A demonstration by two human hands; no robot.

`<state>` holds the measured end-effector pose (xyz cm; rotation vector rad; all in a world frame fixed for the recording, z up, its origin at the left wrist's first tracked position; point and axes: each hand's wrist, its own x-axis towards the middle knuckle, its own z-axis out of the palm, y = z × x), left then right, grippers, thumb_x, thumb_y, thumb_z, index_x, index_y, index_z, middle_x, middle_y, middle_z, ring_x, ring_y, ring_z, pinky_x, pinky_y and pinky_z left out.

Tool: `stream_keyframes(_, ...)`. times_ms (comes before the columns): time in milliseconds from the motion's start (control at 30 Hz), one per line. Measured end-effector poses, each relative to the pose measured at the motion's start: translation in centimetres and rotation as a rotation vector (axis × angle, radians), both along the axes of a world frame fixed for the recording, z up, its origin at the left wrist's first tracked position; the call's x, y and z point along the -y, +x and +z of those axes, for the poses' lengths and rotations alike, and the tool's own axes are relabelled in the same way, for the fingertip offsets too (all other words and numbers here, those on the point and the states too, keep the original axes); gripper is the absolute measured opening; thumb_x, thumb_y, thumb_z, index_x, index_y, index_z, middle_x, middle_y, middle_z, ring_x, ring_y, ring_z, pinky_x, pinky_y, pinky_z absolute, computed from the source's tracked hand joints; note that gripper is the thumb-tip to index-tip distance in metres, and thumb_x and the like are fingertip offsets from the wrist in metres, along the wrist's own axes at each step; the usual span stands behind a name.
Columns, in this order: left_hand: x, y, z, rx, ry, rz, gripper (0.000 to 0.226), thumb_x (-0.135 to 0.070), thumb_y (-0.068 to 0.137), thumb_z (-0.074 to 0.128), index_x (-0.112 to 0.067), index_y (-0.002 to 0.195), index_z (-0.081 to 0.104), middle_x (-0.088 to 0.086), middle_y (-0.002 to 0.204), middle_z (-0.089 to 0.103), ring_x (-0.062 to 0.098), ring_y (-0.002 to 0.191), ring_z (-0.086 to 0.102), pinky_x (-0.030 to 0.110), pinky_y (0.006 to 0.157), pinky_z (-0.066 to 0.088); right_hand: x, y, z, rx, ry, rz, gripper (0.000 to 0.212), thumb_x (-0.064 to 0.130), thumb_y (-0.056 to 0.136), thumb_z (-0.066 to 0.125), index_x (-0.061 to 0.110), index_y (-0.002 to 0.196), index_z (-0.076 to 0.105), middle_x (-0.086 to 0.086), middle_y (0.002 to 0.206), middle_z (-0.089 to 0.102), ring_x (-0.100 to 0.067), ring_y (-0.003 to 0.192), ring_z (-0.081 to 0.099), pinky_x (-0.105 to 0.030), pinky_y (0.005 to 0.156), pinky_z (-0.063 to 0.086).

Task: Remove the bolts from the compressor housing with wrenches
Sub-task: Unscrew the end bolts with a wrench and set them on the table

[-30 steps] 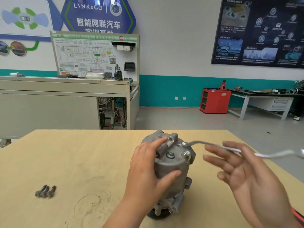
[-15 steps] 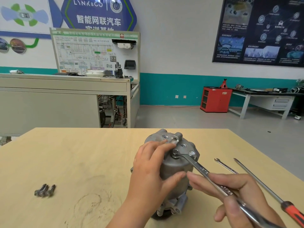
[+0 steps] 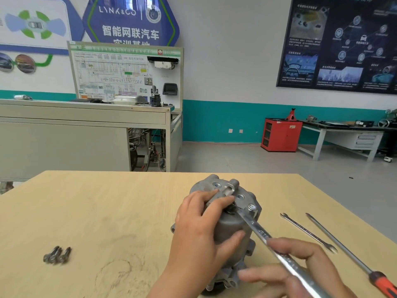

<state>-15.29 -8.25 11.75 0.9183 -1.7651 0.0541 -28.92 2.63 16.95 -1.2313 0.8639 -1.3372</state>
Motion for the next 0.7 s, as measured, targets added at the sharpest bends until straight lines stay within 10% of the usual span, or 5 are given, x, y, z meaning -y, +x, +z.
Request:
stream_keyframes(67, -0.1, -0.1, 0.0, 0.024, -0.005, 0.028, 0.050, -0.049, 0.070, 0.060, -0.019, 0.110, 0.070, 0.003, 0.106, 0.059, 0.021, 0.103, 0.052, 0.044, 0.086, 0.050, 0.8, -0.7, -0.2, -0.061, -0.039, -0.133, 0.109, 0.063, 0.007, 0.084, -0.005, 0.087, 0.056, -0.028, 0.058, 0.064, -0.025, 0.029, 0.054, -0.014, 0.027, 0.034)
stream_keyframes(133, -0.1, -0.1, 0.1, 0.039, 0.006, 0.045, 0.049, -0.049, 0.070, 0.059, -0.019, 0.107, 0.070, 0.004, 0.105, 0.059, 0.025, 0.101, 0.054, 0.046, 0.084, 0.050, 1.3, -1.1, -0.7, -0.121, -0.174, -0.202, 0.095, 0.081, 0.027, 0.072, 0.009, 0.088, 0.061, -0.023, 0.060, 0.067, -0.025, 0.030, 0.054, -0.010, 0.031, 0.031)
stream_keyframes(233, -0.2, -0.1, 0.2, 0.038, 0.011, 0.042, 0.048, -0.049, 0.070, 0.058, -0.018, 0.105, 0.071, 0.003, 0.104, 0.059, 0.025, 0.100, 0.054, 0.046, 0.083, 0.051, 3.6, -2.5, -1.5, 0.008, -0.256, -0.391, 0.023, 0.050, 0.076, 0.064, 0.028, 0.070, 0.068, -0.016, 0.051, 0.063, -0.017, 0.029, 0.048, -0.008, 0.034, 0.028)
stream_keyframes(367, -0.3, -0.1, 0.1, 0.026, 0.038, 0.005, 0.046, -0.049, 0.071, 0.058, -0.019, 0.103, 0.071, 0.004, 0.106, 0.057, 0.024, 0.102, 0.051, 0.045, 0.084, 0.048, 10.4, -4.8, -1.0, 0.083, -0.091, -0.420, 0.009, 0.022, 0.093, 0.050, 0.018, 0.089, 0.057, 0.003, 0.047, 0.041, -0.004, 0.036, 0.034, -0.014, 0.034, 0.029)
stream_keyframes(700, -0.5, -0.3, 0.2, 0.086, -0.022, 0.032, 0.036, -0.045, 0.073, 0.060, -0.031, 0.104, 0.070, 0.010, 0.108, 0.058, 0.033, 0.105, 0.055, 0.048, 0.084, 0.048, 20.7, 0.3, 5.1, -1.121, -0.116, -0.316, 0.028, 0.028, 0.085, 0.049, 0.013, 0.062, 0.046, -0.005, 0.065, 0.049, -0.021, 0.058, 0.044, -0.030, 0.054, 0.033)
